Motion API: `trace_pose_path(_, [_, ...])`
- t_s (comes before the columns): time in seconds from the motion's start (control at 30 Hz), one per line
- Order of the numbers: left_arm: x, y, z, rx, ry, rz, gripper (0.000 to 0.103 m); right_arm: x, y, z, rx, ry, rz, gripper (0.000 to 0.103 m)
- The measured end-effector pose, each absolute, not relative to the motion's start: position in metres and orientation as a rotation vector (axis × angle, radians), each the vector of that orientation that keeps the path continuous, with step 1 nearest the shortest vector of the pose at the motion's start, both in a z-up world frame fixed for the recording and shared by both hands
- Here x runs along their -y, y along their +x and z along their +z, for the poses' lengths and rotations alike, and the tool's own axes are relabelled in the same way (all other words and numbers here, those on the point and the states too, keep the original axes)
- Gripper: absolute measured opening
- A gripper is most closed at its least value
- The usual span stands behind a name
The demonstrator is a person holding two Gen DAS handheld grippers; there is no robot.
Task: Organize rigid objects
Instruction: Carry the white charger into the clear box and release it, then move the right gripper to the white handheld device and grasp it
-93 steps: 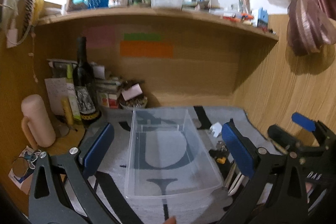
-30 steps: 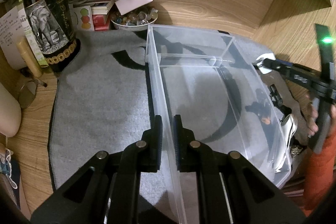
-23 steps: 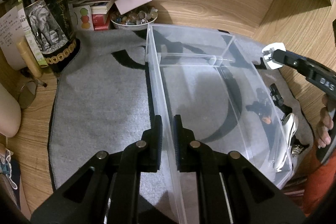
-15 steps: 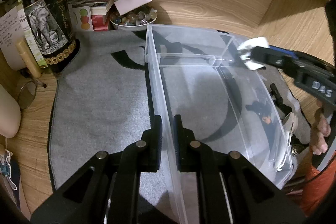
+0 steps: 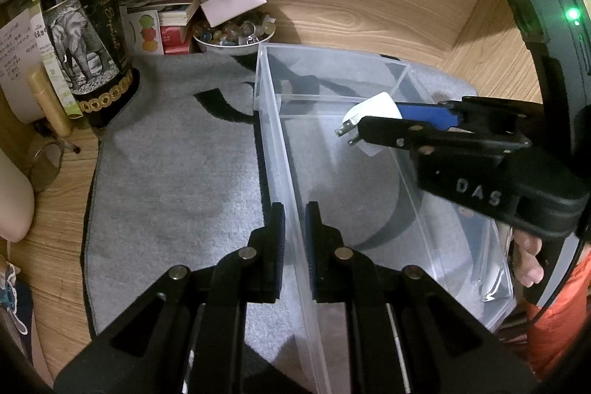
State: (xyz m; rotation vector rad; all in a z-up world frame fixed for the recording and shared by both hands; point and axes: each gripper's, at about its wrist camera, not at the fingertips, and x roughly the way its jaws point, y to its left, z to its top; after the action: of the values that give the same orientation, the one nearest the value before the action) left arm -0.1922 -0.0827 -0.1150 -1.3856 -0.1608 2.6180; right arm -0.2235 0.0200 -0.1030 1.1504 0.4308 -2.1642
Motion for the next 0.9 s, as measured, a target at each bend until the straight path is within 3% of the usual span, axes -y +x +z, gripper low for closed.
trace_pose_path(0.23, [0.082,-0.191,-0.116,0.155,-1.384,2.621,0.011,-0.018,-0.212,-0.099,-0.481,1.113,-2.203,0.029])
trace_pose_path(0.6, [0.081,-0.19,-0.117,0.129,-1.378,2.627,0.011,-0.08,-0.187,-0.053,-0.41,0.947,-2.438,0.051])
trace_pose_path(0.9, [0.082,-0.19,-0.117,0.128,-1.378,2.626,0.011,-0.175,-0.17,-0.055,-0.265,1.064,-2.669,0.053])
